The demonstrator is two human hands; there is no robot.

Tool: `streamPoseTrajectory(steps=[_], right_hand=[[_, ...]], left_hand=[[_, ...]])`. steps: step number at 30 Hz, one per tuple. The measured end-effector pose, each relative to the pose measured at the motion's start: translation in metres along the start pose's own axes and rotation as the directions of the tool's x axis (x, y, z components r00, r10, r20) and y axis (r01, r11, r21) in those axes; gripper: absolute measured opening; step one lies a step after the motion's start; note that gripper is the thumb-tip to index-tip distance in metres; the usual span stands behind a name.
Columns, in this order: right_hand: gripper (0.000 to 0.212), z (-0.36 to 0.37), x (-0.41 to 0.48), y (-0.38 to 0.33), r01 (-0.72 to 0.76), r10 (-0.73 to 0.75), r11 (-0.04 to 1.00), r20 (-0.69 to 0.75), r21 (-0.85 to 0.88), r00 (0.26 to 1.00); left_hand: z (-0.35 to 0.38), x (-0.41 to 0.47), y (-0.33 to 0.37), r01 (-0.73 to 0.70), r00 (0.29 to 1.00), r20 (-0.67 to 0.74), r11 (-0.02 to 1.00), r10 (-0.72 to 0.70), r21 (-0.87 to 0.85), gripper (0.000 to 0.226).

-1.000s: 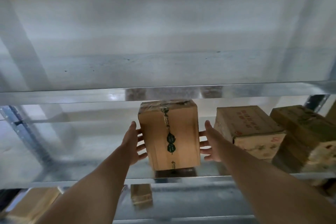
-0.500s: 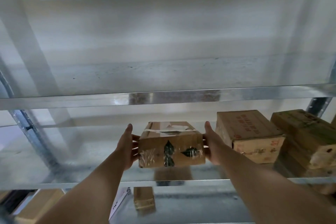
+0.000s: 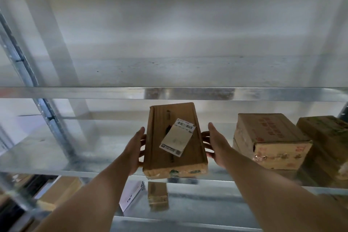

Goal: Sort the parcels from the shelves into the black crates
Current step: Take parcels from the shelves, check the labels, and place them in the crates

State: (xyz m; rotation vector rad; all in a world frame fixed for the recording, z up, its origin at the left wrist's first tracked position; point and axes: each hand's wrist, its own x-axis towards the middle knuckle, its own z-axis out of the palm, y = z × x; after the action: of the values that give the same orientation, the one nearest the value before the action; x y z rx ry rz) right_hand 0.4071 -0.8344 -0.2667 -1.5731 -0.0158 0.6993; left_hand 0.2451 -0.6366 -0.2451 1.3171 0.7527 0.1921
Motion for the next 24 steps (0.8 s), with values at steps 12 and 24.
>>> streamPoseTrajectory(steps=[12,24], right_hand=[[0.067,0.121,-0.019,0.021,-0.035,0.045,0.995,0.101,-0.096,0.994],[0.069,0.383,-0.071,0.067,-0.016,0.072,0.984,0.312,-0.176,0.947]], left_hand=[[-0.110,-0.028,-0.019,0.063,0.991,-0.116,0.997,-0.069,-0.053,0.053],[-0.362,-0.109,-0.029,0.015,0.959,-0.280,0.991,-0.053,-0.135,0.055]])
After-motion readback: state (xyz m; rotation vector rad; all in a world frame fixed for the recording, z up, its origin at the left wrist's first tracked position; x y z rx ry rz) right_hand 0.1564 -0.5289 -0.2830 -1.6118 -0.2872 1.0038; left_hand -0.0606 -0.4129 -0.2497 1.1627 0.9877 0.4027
